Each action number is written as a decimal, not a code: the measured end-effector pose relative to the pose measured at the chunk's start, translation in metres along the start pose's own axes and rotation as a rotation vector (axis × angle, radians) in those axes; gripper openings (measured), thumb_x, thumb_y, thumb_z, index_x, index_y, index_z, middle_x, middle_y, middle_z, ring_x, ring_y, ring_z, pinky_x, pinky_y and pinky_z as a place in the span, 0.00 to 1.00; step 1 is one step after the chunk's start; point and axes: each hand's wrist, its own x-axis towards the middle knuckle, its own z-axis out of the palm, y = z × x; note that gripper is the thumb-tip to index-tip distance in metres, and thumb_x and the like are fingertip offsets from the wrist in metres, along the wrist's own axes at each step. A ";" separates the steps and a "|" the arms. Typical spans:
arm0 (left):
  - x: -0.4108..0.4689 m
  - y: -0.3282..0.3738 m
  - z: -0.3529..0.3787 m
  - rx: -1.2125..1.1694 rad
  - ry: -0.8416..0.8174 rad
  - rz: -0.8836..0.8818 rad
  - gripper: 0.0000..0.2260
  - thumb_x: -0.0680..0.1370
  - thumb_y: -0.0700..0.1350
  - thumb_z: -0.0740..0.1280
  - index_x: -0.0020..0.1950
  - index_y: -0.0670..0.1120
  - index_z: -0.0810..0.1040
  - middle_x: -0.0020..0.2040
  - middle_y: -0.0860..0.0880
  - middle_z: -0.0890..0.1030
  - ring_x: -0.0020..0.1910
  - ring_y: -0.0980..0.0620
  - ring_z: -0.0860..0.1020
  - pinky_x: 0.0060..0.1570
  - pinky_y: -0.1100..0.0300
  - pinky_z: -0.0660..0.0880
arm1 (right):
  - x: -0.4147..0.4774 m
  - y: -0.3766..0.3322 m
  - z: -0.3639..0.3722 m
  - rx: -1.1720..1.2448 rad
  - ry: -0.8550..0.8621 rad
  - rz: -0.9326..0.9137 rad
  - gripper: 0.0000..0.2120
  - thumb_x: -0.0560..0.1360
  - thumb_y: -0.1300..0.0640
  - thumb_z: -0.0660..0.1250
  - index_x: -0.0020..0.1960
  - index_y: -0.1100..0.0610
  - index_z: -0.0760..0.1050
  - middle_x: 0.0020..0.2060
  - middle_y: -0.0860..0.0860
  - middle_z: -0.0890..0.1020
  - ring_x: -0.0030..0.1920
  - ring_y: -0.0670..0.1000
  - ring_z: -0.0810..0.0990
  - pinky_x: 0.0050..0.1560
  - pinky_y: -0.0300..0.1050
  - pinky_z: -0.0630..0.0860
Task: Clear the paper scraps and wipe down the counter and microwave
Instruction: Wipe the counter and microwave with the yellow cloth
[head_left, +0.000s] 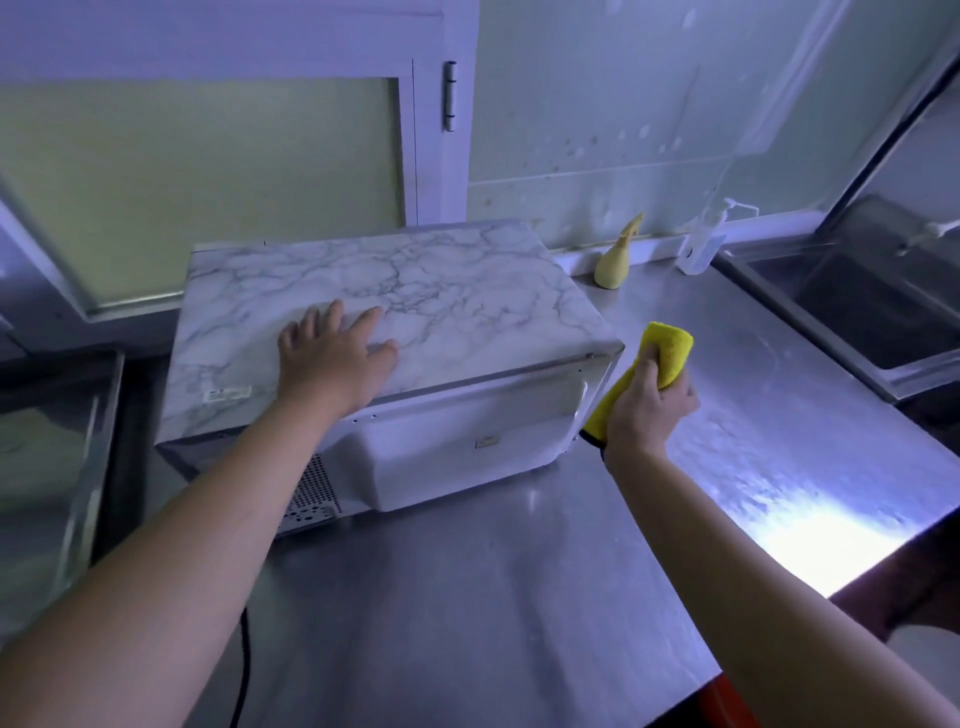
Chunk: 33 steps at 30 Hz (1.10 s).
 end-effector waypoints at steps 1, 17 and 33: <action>0.002 -0.004 -0.004 -0.018 -0.043 0.024 0.26 0.80 0.63 0.52 0.79 0.63 0.55 0.82 0.49 0.52 0.80 0.45 0.50 0.76 0.46 0.46 | -0.007 -0.001 0.004 0.008 -0.030 -0.055 0.15 0.74 0.51 0.61 0.55 0.59 0.75 0.52 0.52 0.72 0.48 0.50 0.73 0.53 0.48 0.71; -0.012 -0.103 -0.016 0.078 -0.022 0.091 0.27 0.80 0.68 0.43 0.79 0.64 0.47 0.82 0.56 0.46 0.80 0.45 0.45 0.75 0.38 0.42 | -0.229 0.051 0.059 -0.321 -0.372 -0.319 0.32 0.73 0.53 0.59 0.77 0.52 0.65 0.76 0.47 0.68 0.77 0.50 0.59 0.76 0.48 0.54; -0.013 -0.108 -0.021 -0.014 -0.012 0.102 0.26 0.80 0.67 0.50 0.78 0.64 0.57 0.81 0.55 0.53 0.80 0.46 0.51 0.74 0.38 0.45 | -0.226 0.030 -0.028 0.111 -0.728 0.168 0.15 0.75 0.49 0.66 0.61 0.42 0.82 0.59 0.47 0.84 0.61 0.48 0.81 0.59 0.46 0.78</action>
